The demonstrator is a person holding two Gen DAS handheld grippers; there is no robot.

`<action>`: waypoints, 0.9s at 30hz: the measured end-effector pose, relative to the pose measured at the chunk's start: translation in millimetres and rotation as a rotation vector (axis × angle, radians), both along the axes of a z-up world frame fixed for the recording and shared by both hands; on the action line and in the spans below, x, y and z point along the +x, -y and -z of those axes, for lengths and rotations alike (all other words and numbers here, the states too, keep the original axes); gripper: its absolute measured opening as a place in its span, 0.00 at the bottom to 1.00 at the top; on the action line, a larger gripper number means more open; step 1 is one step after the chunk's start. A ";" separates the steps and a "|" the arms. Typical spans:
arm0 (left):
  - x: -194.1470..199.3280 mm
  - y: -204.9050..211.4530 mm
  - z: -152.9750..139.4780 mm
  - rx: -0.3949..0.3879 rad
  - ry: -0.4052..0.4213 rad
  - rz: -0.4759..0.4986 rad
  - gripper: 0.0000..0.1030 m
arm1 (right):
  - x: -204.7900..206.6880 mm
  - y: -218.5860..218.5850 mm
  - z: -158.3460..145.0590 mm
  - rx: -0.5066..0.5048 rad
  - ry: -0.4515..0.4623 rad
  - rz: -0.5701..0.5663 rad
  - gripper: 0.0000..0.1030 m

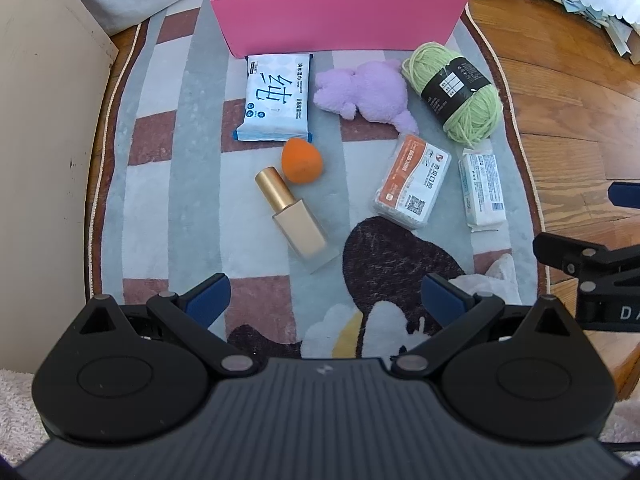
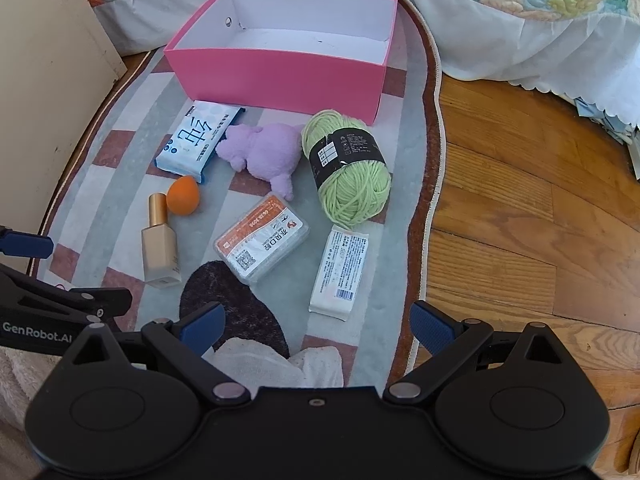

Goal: Organize objects

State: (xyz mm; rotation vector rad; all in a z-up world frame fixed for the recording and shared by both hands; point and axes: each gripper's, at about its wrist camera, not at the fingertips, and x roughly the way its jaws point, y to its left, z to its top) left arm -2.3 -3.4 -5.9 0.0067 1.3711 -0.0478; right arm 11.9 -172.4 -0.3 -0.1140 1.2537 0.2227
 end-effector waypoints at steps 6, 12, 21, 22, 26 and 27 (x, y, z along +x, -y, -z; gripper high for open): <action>-0.1 -0.1 -0.2 0.001 0.001 0.000 1.00 | -0.4 0.2 0.2 -0.002 0.000 -0.001 0.97; 0.1 0.7 -4.4 -0.002 0.006 0.000 1.00 | -1.2 2.2 0.2 -0.002 0.002 -0.001 0.97; 2.1 -3.6 -16.0 -0.006 0.024 -0.063 1.00 | -3.6 5.7 -10.3 0.075 0.100 -0.076 0.95; 3.1 -4.8 -21.2 -0.011 0.036 -0.075 1.00 | -2.2 6.0 -16.1 0.097 0.115 -0.126 0.94; 12.8 -6.8 -46.9 -0.018 0.096 -0.094 0.99 | 3.9 5.4 -39.8 0.071 0.200 -0.283 0.94; 16.3 -6.7 -53.5 -0.021 0.113 -0.098 0.99 | 5.8 5.6 -44.7 0.063 0.223 -0.315 0.94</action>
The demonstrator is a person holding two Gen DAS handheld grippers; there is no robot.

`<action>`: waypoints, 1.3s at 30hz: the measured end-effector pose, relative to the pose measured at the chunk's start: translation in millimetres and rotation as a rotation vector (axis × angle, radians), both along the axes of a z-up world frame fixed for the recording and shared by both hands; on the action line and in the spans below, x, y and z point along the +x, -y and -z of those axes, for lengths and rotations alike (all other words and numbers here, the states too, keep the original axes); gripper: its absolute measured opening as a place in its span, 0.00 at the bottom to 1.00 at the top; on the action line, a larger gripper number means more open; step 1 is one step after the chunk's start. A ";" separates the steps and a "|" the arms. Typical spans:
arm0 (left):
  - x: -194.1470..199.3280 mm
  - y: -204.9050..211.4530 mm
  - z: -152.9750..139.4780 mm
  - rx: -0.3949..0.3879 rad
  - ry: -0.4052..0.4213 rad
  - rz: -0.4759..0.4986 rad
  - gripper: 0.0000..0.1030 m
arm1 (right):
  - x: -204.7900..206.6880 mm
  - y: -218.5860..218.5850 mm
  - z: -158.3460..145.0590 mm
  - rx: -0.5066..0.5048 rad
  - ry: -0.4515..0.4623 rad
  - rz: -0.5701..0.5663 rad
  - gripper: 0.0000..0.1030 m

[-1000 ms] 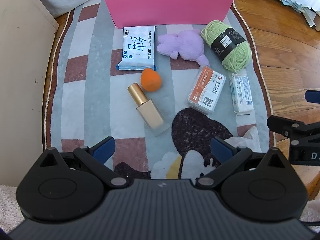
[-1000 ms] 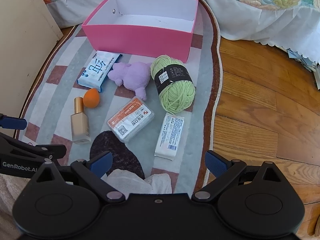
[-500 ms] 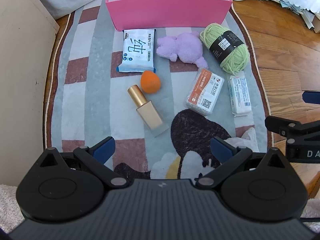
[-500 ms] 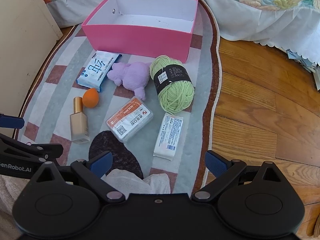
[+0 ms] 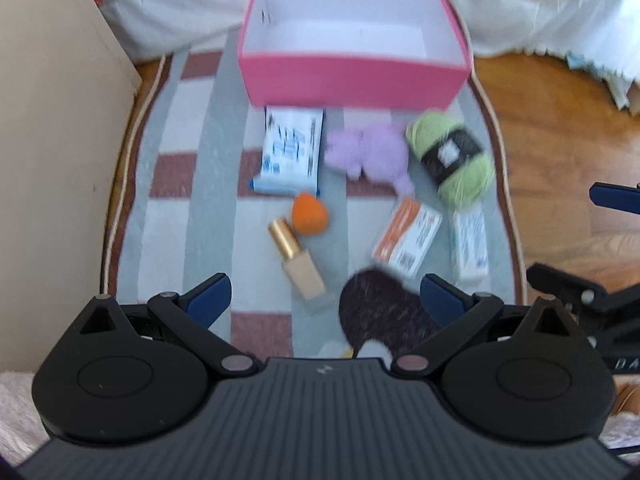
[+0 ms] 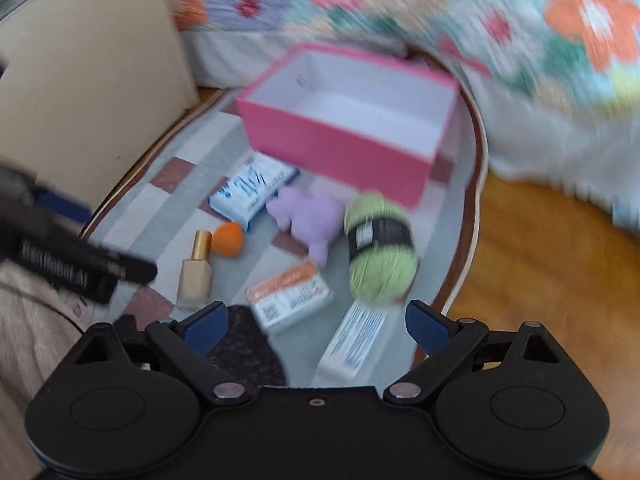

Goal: Organize objects
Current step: 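Move the left tool to the green yarn ball and close on it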

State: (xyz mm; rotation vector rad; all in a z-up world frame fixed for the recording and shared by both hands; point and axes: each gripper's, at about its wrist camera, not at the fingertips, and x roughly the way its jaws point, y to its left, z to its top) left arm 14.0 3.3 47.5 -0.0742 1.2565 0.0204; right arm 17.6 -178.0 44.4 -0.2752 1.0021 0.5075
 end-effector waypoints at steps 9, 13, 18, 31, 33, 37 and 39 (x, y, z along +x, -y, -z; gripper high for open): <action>49.7 20.7 -20.9 -0.083 0.084 0.014 0.99 | 19.9 12.8 -2.5 0.053 0.185 -0.182 0.95; 70.5 37.3 -11.2 -0.126 0.097 0.051 0.99 | 23.7 17.5 1.4 0.096 0.226 -0.204 0.95; 89.3 47.2 10.2 -0.227 0.043 0.058 0.99 | 24.4 19.1 12.5 0.116 0.260 -0.186 0.95; 123.4 57.4 77.9 -0.475 0.030 -0.009 0.98 | 41.3 38.4 70.7 0.150 0.207 -0.084 0.95; 128.9 62.2 90.1 -0.495 0.024 -0.009 0.97 | 46.4 43.7 75.8 0.167 0.181 -0.050 0.95; 139.6 67.7 116.1 -0.521 -0.014 -0.032 0.92 | 53.2 48.4 85.8 0.180 0.164 -0.047 0.95; 144.9 67.3 129.2 -0.535 -0.015 -0.058 0.89 | 60.4 48.0 95.1 0.179 0.143 -0.051 0.95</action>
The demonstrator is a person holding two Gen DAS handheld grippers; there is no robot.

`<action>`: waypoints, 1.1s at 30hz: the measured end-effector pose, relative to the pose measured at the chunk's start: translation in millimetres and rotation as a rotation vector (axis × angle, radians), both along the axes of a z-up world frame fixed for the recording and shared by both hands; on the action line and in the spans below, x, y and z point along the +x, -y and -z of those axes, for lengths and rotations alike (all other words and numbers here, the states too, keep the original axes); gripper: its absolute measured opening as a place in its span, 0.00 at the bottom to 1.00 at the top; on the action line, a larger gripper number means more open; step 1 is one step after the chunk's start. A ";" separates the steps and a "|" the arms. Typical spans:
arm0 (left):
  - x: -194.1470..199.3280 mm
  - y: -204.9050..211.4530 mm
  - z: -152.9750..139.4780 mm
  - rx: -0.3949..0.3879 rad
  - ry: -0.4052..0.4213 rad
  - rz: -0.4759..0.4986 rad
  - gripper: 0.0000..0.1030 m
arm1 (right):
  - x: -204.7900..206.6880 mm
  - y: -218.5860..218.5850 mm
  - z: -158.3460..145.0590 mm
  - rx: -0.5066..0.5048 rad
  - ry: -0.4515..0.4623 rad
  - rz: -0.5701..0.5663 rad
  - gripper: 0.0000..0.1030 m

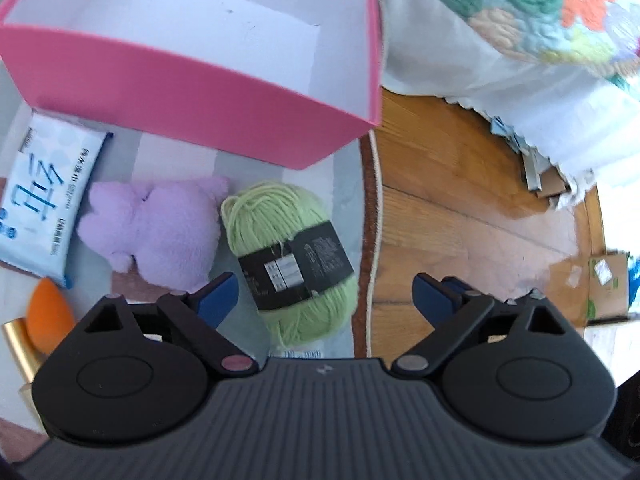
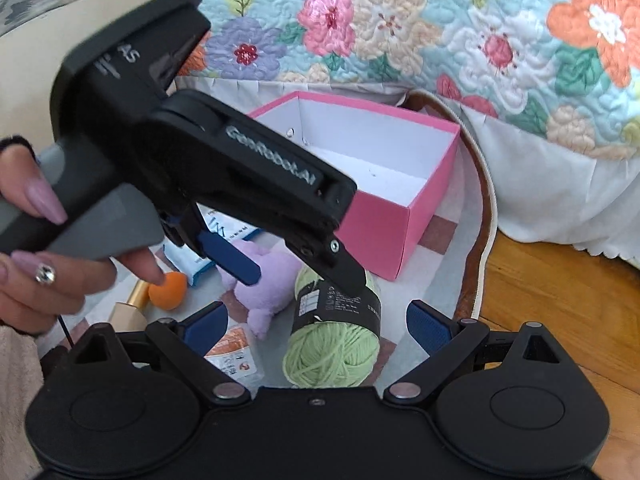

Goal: Organize objects
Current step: 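Move the left tool to the green yarn ball and close on it, then carry the yarn ball with the left tool into the pink box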

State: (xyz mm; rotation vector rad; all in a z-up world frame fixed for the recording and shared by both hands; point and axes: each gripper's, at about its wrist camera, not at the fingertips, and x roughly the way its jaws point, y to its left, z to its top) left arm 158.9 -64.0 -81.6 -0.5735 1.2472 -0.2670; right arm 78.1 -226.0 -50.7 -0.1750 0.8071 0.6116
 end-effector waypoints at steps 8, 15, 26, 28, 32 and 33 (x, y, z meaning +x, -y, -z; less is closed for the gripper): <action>10.1 -4.3 26.2 -0.066 0.051 -0.040 0.66 | 33.5 7.2 49.5 0.002 -0.149 0.006 0.95; 8.0 -5.9 50.5 -0.085 -0.031 -0.050 0.58 | 45.9 8.2 74.5 0.091 -0.267 0.050 0.92; -15.3 4.0 30.8 -0.068 0.096 -0.011 0.53 | 17.2 1.7 54.8 0.061 -0.213 0.217 0.57; -23.2 0.0 22.7 -0.084 0.100 -0.004 0.53 | 13.2 -1.0 47.3 0.057 -0.205 0.222 0.57; -38.4 -12.5 3.5 -0.096 0.106 0.000 0.53 | -6.3 -10.0 27.2 0.037 -0.181 0.199 0.57; -41.3 -16.1 -3.7 -0.098 0.108 -0.002 0.53 | -6.5 -14.6 22.3 0.028 -0.174 0.193 0.57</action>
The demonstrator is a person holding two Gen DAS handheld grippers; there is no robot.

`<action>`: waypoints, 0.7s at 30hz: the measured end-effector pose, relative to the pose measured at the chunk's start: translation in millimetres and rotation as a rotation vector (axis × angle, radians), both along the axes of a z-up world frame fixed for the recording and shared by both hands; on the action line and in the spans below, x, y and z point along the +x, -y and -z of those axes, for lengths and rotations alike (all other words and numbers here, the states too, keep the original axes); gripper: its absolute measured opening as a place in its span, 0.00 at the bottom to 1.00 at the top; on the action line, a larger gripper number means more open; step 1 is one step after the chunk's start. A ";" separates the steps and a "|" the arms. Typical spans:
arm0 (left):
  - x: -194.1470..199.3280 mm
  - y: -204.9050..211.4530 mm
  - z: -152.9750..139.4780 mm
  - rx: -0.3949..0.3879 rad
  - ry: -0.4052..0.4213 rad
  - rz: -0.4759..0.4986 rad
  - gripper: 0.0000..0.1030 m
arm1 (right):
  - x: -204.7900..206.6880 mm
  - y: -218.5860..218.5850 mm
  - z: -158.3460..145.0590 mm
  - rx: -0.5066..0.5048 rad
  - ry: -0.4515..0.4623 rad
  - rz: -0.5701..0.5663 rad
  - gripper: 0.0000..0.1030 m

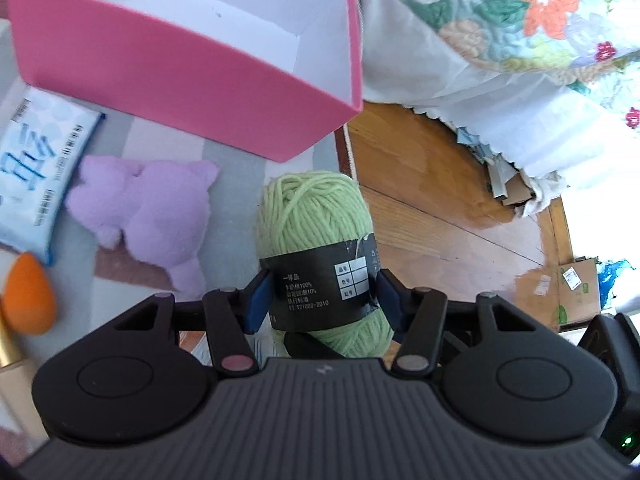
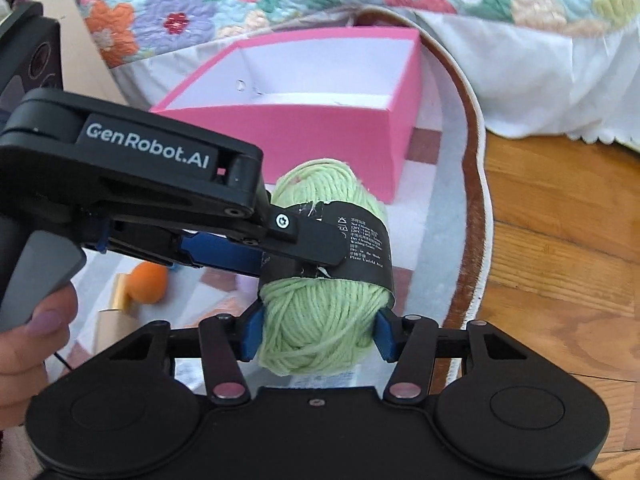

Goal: Organize objects
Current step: 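Carry the yarn ball with the left tool into the pink box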

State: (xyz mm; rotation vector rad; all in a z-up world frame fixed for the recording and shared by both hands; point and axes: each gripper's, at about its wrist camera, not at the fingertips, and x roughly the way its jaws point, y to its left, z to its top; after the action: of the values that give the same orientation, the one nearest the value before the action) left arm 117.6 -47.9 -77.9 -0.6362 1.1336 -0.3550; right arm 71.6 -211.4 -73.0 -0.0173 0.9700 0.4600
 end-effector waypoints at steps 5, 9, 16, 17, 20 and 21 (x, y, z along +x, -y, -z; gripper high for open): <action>-13.3 -18.6 -42.4 -0.044 0.028 -0.016 0.53 | -8.5 -16.1 -48.5 -0.066 0.064 -0.077 0.57; -21.0 -32.2 -88.3 -0.046 0.104 -0.028 0.53 | -10.5 -28.0 -90.6 -0.080 0.125 -0.111 0.57; -17.2 -48.2 -150.8 -0.009 0.155 -0.027 0.53 | -11.7 -42.4 -141.7 -0.031 0.174 -0.073 0.57; -14.7 -50.2 -156.3 -0.005 0.153 -0.025 0.53 | -9.3 -43.8 -147.2 -0.016 0.167 -0.061 0.57; -0.3 -56.5 -167.5 0.001 0.133 -0.021 0.53 | 4.9 -47.7 -156.8 0.009 0.132 -0.037 0.57; 5.7 -58.9 -169.5 -0.003 0.125 -0.021 0.53 | 10.5 -49.4 -156.0 0.008 0.123 -0.035 0.57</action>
State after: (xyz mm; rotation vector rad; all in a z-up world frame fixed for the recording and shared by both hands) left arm 123.3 11.1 91.6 -0.6200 1.0065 -0.3732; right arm 82.1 -162.0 83.0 -0.0553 0.8480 0.4897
